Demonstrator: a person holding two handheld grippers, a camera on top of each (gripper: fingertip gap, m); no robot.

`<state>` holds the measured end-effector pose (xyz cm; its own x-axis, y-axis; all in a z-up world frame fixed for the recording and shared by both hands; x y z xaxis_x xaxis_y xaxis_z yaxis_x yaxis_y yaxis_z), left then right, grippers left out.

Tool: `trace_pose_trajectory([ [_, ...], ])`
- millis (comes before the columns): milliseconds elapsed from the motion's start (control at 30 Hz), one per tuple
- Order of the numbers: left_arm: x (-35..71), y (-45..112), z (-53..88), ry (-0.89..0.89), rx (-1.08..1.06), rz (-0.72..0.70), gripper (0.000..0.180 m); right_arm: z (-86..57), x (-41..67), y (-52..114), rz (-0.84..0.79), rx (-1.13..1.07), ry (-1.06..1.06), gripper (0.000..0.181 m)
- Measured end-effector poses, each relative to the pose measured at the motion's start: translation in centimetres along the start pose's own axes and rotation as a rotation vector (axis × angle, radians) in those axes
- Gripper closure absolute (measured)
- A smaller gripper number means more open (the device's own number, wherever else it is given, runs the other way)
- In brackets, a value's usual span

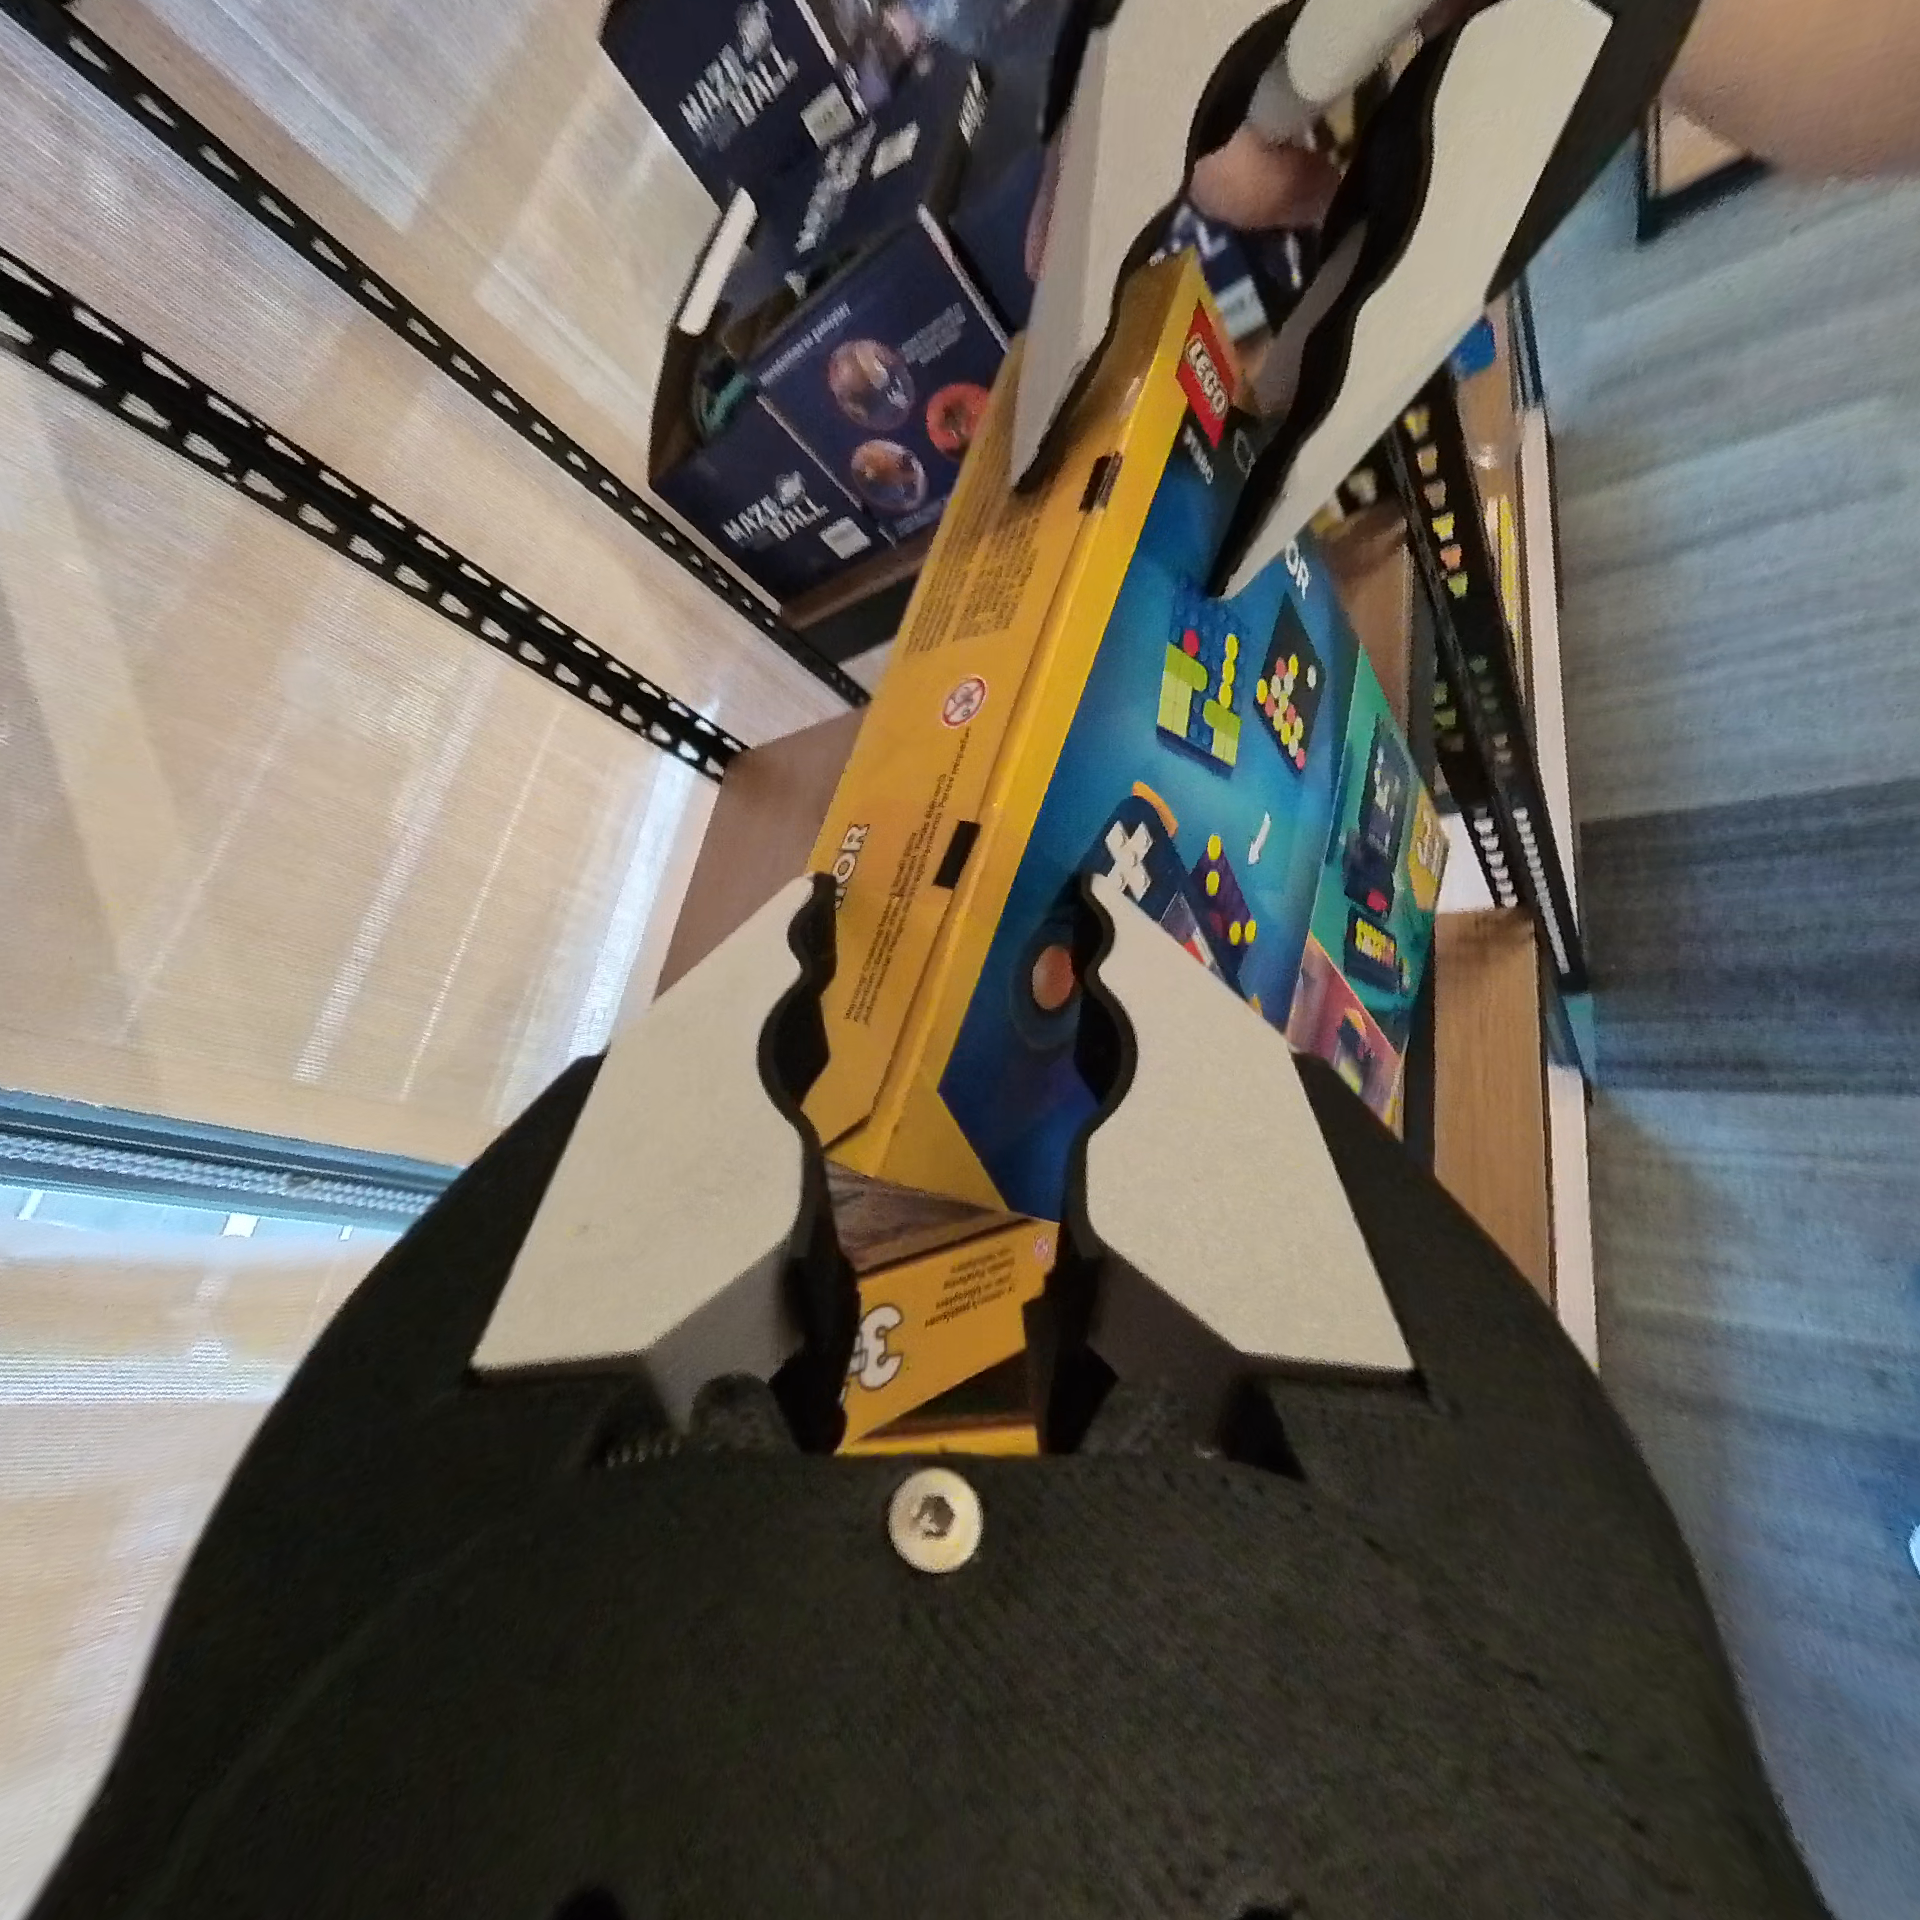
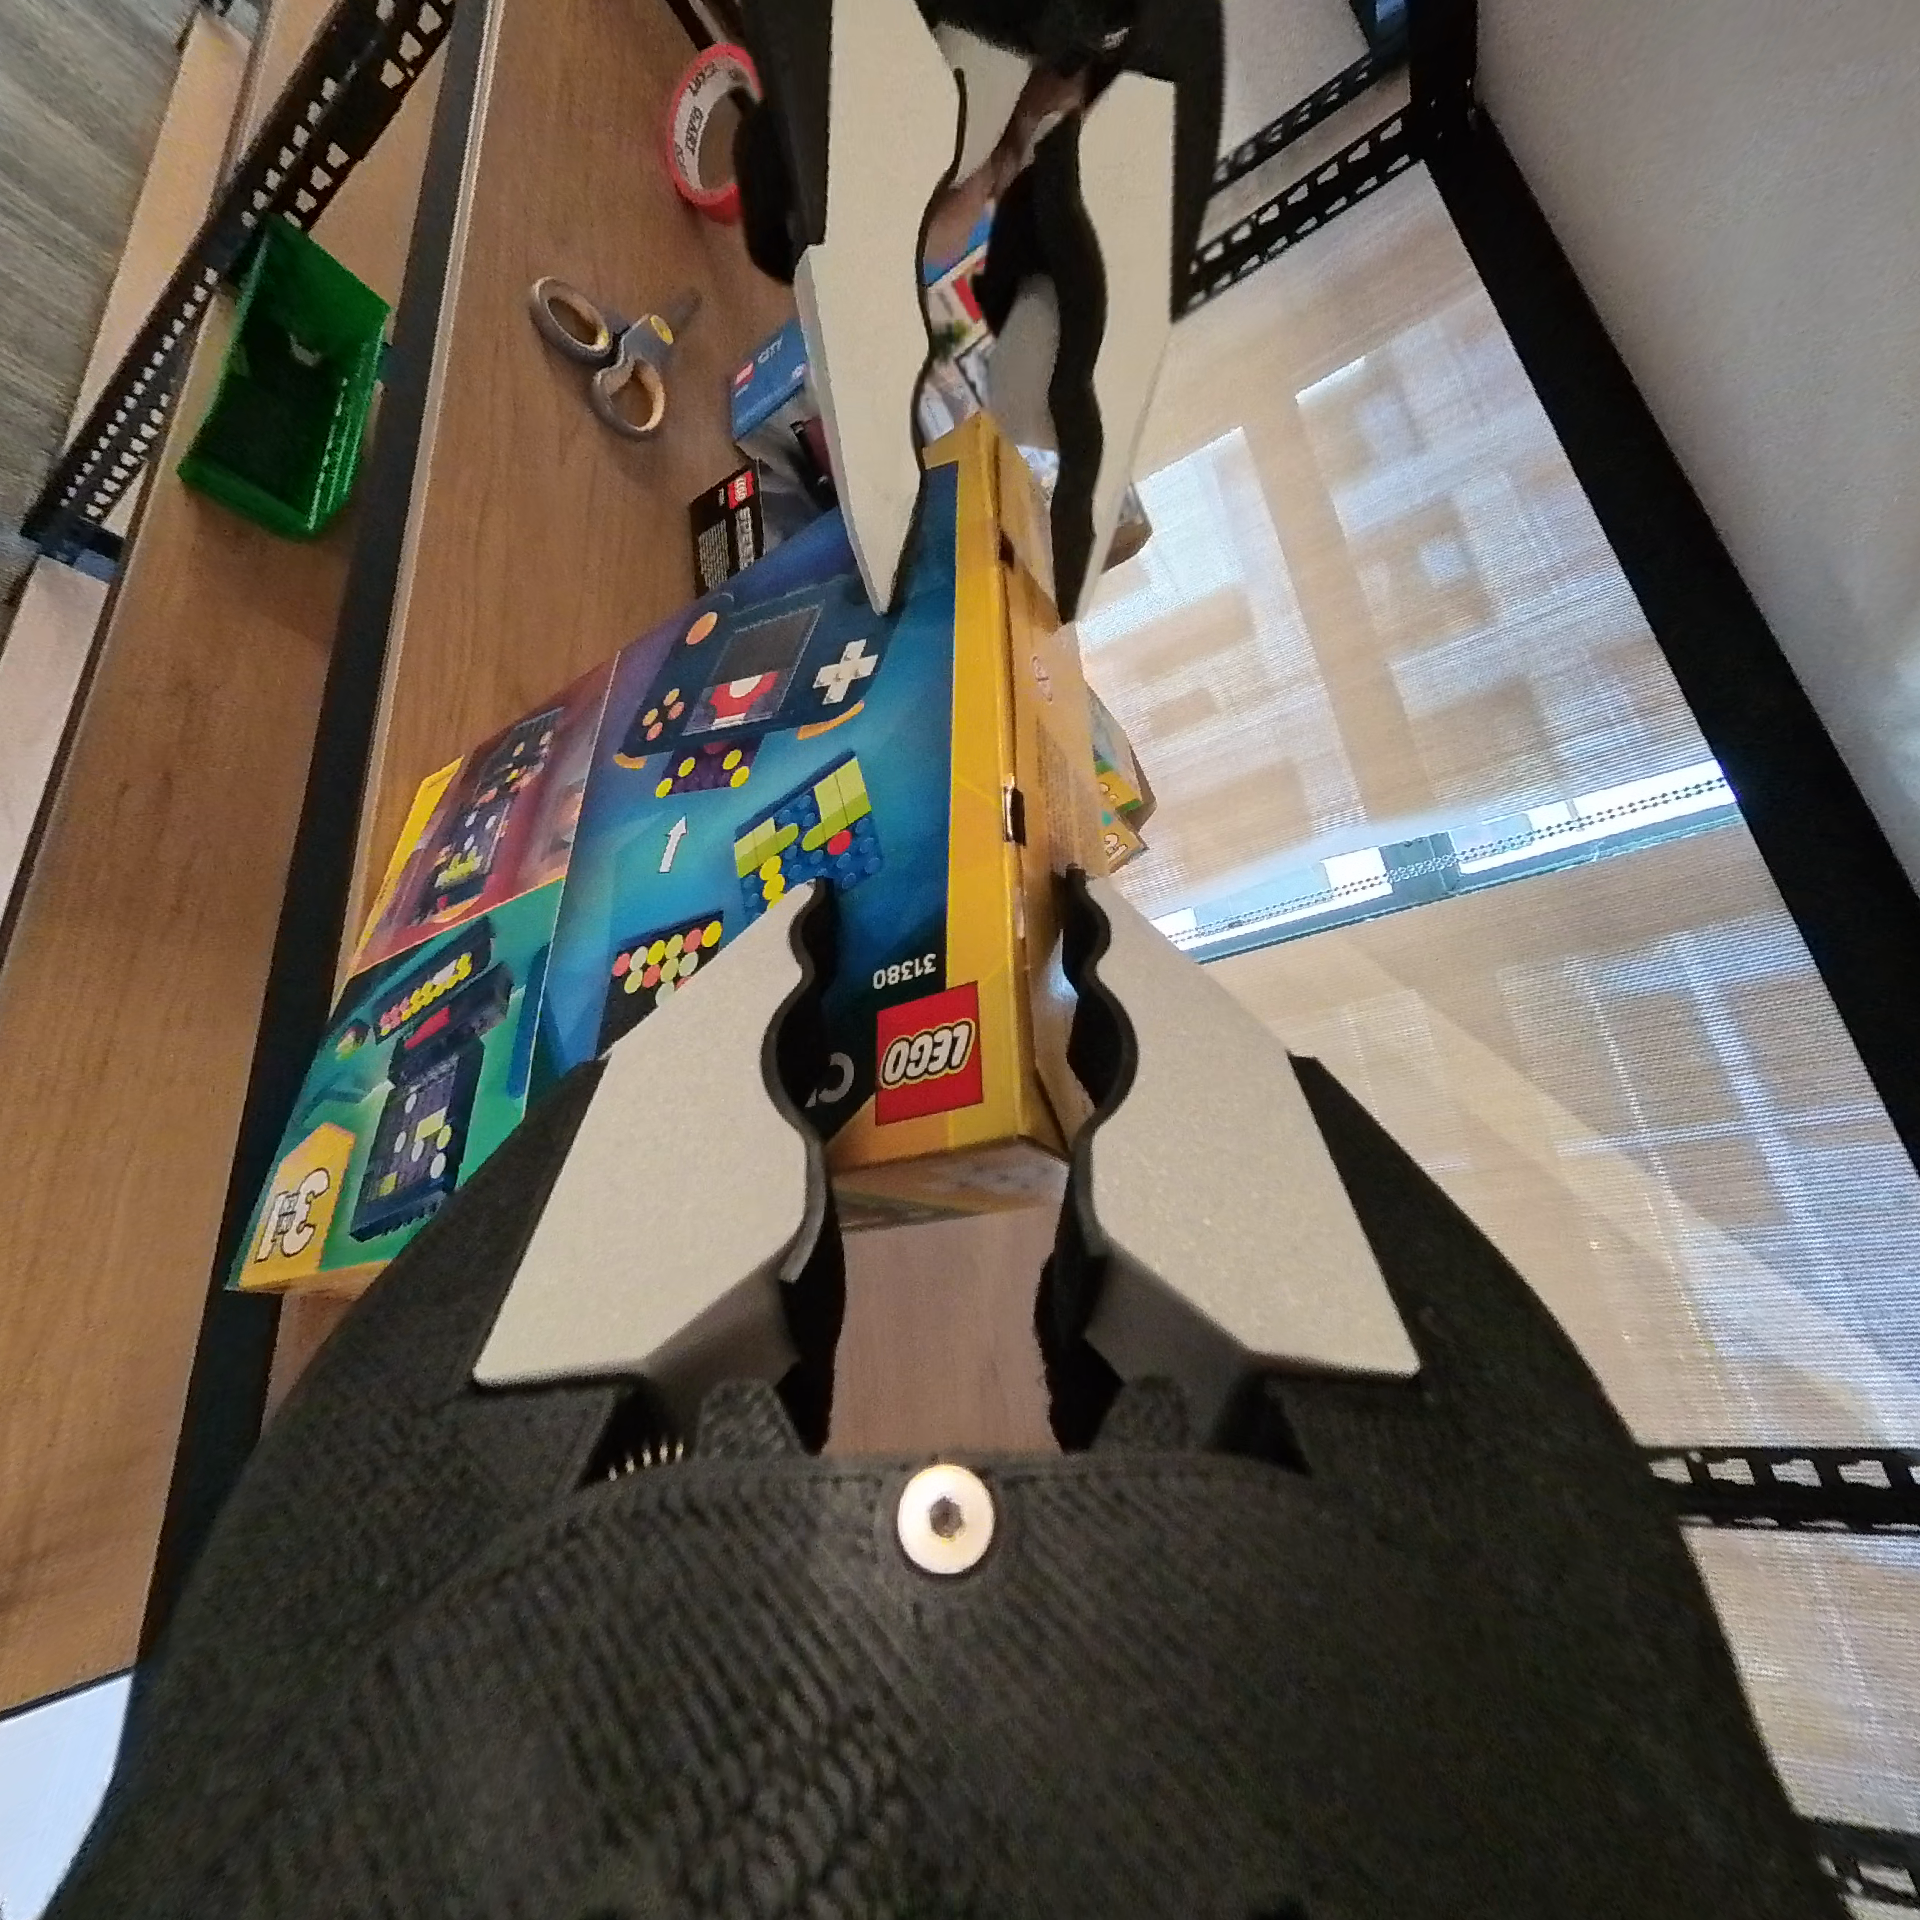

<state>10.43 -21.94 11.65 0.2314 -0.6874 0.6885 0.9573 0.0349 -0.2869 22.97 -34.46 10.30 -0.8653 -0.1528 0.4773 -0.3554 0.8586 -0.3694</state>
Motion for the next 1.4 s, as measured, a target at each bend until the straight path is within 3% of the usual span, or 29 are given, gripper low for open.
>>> trace_pose_trajectory([
  [133,-0.5,-0.1,-0.1,-0.035,0.020,-0.068,0.136,-0.6,0.1,-0.1,-0.031,0.074,0.042,0.138],
  [300,-0.6,0.0,0.0,-0.037,0.024,-0.080,0.136,-4.0,1.9,-0.7,-0.144,0.155,0.285,0.131],
  [400,-0.7,0.1,0.1,-0.036,0.023,-0.087,0.136,-5.2,1.1,0.2,-0.035,0.270,0.435,0.123],
  [433,-0.7,0.1,0.2,-0.035,0.024,-0.091,0.136,-5.2,0.9,0.6,-0.003,0.310,0.458,0.131],
  [467,-0.8,0.1,0.2,-0.035,0.027,-0.095,0.136,-4.7,0.7,0.8,0.020,0.356,0.452,0.148],
  [567,-0.9,0.2,0.2,-0.036,0.031,-0.114,0.136,-3.8,0.6,0.8,0.023,0.321,0.371,0.155],
  [933,-1.3,1.5,0.9,-0.039,0.141,-0.094,0.139,-4.2,-0.7,1.4,0.102,0.218,0.185,0.152],
  [1400,-1.7,-0.5,-0.6,-0.084,0.372,-0.110,0.145,-5.1,-1.4,3.0,-0.021,0.285,0.082,0.151],
])
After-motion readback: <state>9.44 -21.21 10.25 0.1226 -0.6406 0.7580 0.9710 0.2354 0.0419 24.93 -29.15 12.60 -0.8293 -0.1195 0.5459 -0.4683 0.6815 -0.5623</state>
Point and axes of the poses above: each gripper's, where its closed fingertips meet, y out along the fingers, x out of its top, z = x × y across the jaws, the point moved 7 cm from there along -y, back along the fingers, and after that the axes turned 9 degrees about x, right-handed, at the moved point
